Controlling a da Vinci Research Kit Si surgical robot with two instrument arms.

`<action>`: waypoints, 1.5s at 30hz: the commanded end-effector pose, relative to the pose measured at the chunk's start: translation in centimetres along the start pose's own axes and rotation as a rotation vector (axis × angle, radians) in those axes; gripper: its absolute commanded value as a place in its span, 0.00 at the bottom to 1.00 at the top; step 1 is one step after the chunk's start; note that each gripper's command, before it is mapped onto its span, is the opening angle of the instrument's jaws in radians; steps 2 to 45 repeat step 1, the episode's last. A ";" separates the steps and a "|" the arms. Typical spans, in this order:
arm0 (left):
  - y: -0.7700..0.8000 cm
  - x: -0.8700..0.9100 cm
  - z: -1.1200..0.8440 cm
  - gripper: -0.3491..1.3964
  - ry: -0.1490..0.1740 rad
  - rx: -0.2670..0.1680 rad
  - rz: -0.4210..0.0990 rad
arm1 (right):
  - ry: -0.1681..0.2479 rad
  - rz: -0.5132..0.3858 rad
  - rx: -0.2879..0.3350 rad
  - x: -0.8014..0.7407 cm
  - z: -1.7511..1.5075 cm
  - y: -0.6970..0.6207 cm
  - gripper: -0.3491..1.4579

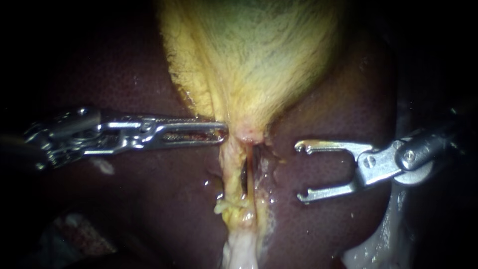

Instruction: Going back first clip left tube

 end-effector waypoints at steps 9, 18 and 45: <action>0.00 0.00 0.00 0.00 0.000 0.000 0.000 | -0.001 -0.006 0.000 0.00 0.00 0.00 0.52; 0.00 0.00 0.00 0.00 0.000 0.000 0.000 | -0.001 -0.006 0.000 0.00 0.00 0.00 0.52; 0.00 0.00 0.00 0.00 0.000 0.000 0.000 | -0.001 -0.006 0.000 0.00 0.00 0.00 0.52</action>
